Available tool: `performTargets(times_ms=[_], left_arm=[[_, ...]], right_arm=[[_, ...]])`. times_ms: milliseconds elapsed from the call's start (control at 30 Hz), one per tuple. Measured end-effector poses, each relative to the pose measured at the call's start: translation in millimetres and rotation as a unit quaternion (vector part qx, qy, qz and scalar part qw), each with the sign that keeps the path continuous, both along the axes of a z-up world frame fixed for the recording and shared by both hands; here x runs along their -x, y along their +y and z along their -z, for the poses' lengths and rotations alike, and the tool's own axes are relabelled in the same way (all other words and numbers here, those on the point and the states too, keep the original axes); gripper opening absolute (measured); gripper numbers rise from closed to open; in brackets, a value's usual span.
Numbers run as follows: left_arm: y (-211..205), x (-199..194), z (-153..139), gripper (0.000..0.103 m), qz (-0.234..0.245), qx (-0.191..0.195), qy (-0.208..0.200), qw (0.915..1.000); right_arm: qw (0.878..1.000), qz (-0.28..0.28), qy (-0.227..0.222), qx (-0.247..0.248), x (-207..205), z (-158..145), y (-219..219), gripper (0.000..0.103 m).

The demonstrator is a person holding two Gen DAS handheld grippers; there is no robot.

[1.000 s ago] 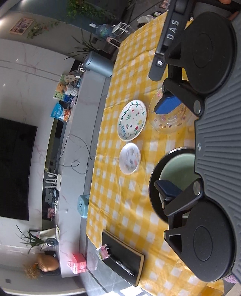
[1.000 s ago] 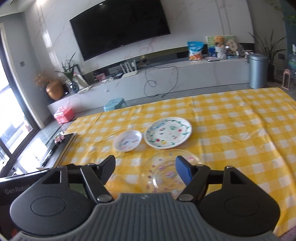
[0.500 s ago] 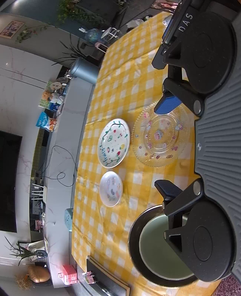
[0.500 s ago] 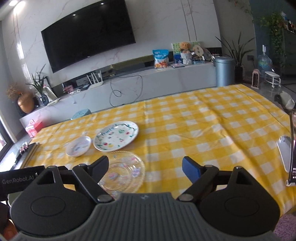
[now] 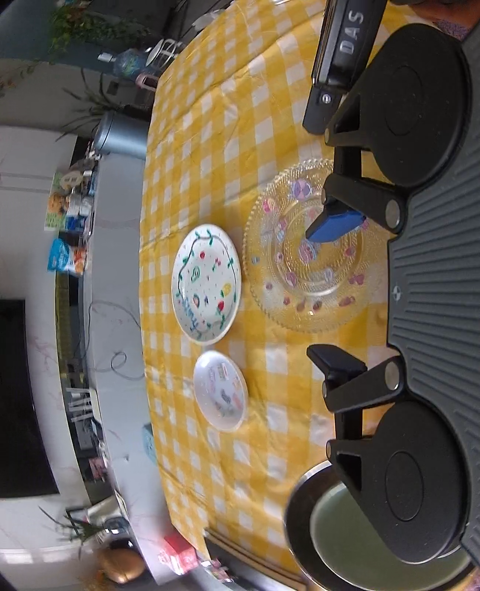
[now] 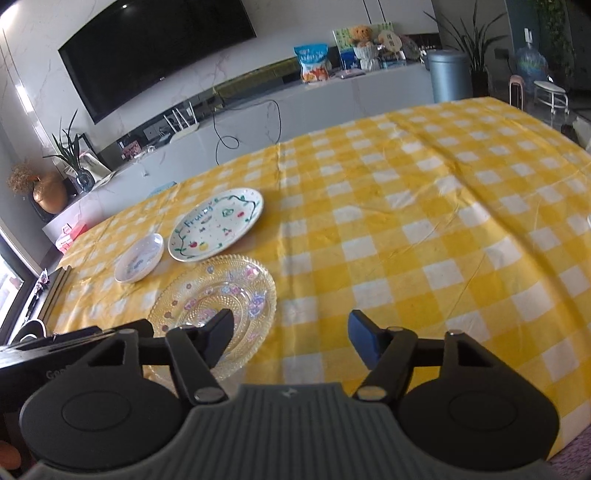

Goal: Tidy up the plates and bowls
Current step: 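Withdraw both grippers from the bowls and move toward the clear glass plate, then close both grippers on the rim of the clear glass plate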

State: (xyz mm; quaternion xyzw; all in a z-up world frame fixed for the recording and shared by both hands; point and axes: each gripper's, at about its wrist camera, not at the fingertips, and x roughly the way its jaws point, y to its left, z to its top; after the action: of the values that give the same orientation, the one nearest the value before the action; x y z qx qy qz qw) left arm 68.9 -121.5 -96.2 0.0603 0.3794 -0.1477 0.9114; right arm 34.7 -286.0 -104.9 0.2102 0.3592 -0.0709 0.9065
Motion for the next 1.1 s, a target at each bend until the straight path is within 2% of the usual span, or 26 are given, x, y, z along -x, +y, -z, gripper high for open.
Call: performTargets(times_ms=[133, 300, 333, 433, 500, 833, 1033, 1100], left_arm=[[-10, -10, 8, 0.065, 0.012, 0.001, 0.007, 0.9999], [-10, -28, 21, 0.047, -0.017, 0.014, 0.029, 0.9993], [-11, -30, 22, 0.047, -0.019, 0.006, 0.025, 0.9995], [-20, -36, 27, 0.047, -0.032, -0.05, 0.012, 0.9982], [-20, -41, 29, 0.046, -0.035, -0.058, 0.012, 0.9976], [-12, -57, 36, 0.046, -0.046, -0.055, 0.022, 0.9972], [-6, -61, 37, 0.047, -0.045, -0.032, 0.029, 0.998], [-3, -61, 37, 0.042, -0.045, -0.019, 0.036, 0.9982]], right_arm=[[1.0, 0.001, 0.008, 0.0, -11, 7, -2, 0.054], [1.0, 0.002, 0.008, -0.009, -20, 13, -10, 0.042], [1.0, 0.003, 0.01, -0.015, -21, 15, -12, 0.04], [0.999, 0.005, 0.013, -0.034, -28, 23, -16, 0.031], [0.999, 0.005, 0.013, -0.044, -32, 28, -17, 0.025], [0.998, -0.004, 0.003, -0.061, -46, 36, -14, 0.025], [0.997, -0.009, 0.006, -0.075, -51, 42, -12, 0.023], [0.997, -0.007, 0.004, -0.075, -51, 43, -12, 0.022]])
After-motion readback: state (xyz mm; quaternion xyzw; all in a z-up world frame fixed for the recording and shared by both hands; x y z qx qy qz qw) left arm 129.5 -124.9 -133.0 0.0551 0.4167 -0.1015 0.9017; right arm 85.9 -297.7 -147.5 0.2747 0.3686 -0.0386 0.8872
